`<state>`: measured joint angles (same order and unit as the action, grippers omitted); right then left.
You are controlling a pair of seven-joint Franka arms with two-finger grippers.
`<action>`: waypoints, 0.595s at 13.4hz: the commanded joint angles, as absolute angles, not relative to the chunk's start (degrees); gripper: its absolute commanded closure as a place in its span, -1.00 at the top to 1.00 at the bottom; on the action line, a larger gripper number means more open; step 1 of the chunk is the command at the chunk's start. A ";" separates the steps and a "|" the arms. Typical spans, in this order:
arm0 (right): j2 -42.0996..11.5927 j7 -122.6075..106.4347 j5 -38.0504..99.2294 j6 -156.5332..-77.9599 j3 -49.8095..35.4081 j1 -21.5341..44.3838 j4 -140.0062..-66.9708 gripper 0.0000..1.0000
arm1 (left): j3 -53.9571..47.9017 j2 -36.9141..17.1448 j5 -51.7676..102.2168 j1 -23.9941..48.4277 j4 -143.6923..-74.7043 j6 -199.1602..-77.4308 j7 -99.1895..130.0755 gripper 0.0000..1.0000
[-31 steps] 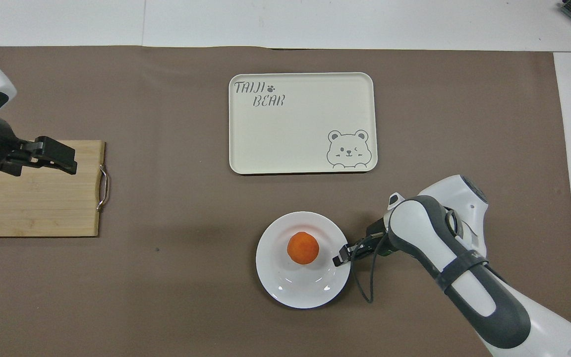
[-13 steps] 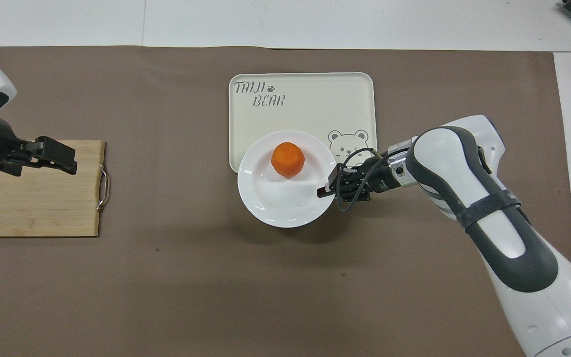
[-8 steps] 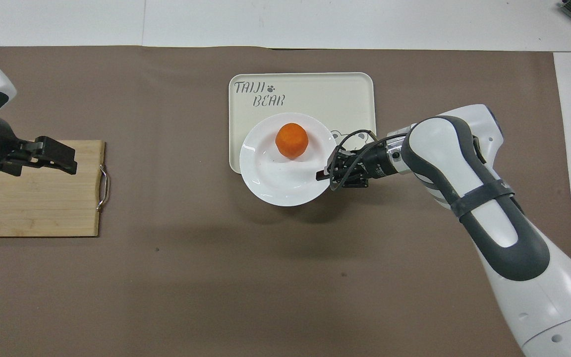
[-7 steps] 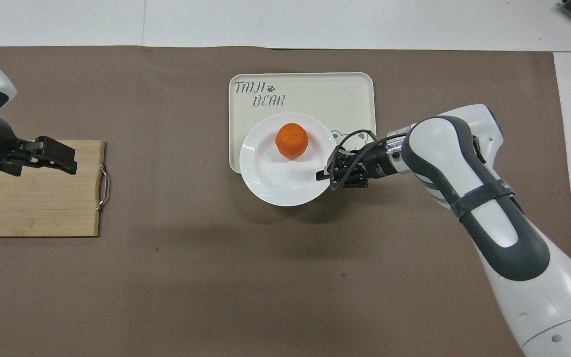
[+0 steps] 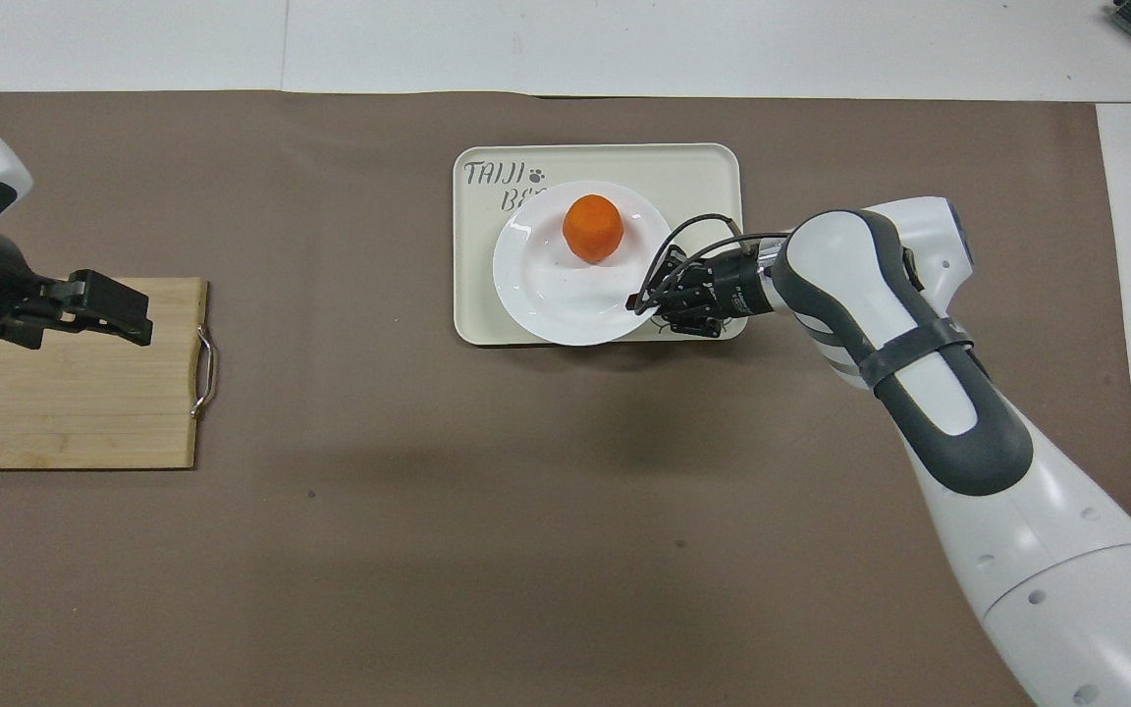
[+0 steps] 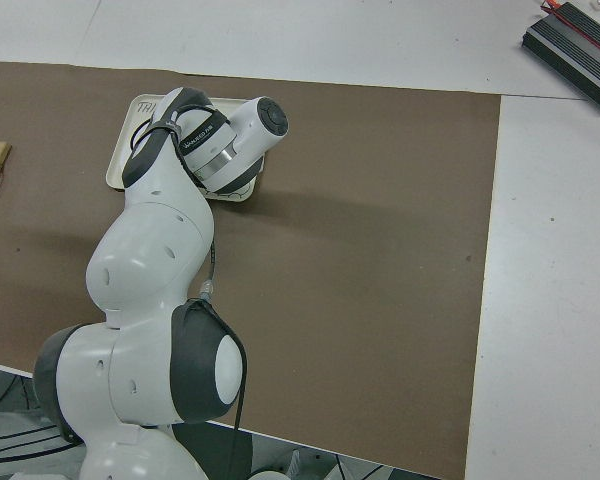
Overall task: Place orange and plate with both arms
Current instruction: 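Slide the plate with the orange onto the white tray, then open the right gripper and release the plate rim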
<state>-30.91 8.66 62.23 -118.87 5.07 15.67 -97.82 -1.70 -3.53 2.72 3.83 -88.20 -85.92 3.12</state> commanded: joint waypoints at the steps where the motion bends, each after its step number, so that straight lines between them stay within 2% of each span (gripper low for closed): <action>1: -33.92 9.84 63.81 -120.49 4.83 15.64 -93.70 -1.00 | -2.11 -2.55 2.11 3.25 -89.12 -85.52 2.90 1.00; 7: -34.89 15.73 63.55 -126.30 4.83 17.05 -91.85 -1.00 | -2.11 -2.55 2.11 3.25 -89.03 -85.52 2.90 1.00; 8: -34.72 15.73 63.63 -125.25 4.83 16.70 -91.93 -0.86 | -2.11 -2.55 2.11 3.25 -89.03 -85.52 2.90 1.00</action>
